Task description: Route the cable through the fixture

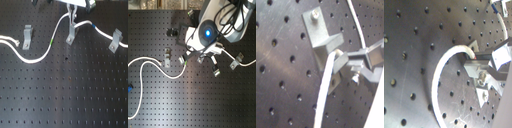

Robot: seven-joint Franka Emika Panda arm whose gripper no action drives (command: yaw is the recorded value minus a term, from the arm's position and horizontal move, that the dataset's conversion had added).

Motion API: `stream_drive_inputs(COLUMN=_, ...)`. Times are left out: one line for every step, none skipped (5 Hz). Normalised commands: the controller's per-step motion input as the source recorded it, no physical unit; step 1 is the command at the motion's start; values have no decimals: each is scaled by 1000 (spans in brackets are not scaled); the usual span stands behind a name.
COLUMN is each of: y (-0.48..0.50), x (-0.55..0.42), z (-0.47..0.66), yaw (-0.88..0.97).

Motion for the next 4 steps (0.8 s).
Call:
stream_drive_inputs(y=2, x=-10, z=0, yaw=0)
stream_drive_inputs(y=81, x=-388, z=-180, yaw=0)
stream_drive_inputs(y=282, x=-270, z=-283, yaw=146)
stream_drive_inputs(y=3, x=-12, z=0, yaw=0)
